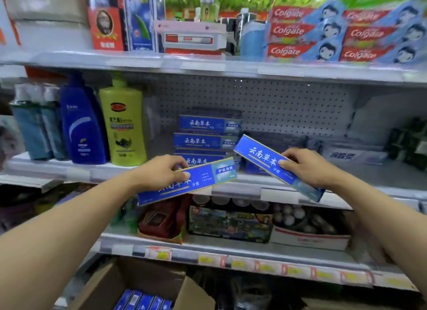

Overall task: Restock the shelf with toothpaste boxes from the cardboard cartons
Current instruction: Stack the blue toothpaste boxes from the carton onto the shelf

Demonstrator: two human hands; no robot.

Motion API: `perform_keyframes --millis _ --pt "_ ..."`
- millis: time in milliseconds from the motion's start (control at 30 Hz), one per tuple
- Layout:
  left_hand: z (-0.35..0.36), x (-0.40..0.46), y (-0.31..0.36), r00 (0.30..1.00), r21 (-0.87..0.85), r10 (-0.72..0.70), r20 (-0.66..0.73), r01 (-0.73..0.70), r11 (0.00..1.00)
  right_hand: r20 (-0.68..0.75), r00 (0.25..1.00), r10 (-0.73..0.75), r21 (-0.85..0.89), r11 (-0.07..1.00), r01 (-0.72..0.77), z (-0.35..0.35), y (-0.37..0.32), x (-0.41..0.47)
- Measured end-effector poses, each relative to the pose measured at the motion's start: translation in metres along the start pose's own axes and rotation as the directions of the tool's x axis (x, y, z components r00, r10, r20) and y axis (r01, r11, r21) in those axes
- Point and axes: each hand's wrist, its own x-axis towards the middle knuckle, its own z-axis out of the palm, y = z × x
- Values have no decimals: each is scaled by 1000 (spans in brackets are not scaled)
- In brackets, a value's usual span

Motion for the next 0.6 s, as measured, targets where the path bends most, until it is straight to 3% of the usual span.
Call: perform_keyframes --millis 333,467,600 --pt "8 100 49 999 66 38 -6 -38 997 18 1000 -6 -122 992 8 -20 97 114" --pt "15 136 62 999 111 29 -40 -24 993 41 997 -59 -55 997 61 -18 121 165" --pt "26 163 74 998 116 4 -58 3 993 75 992 -105 -95 989 112 -8 139 213"
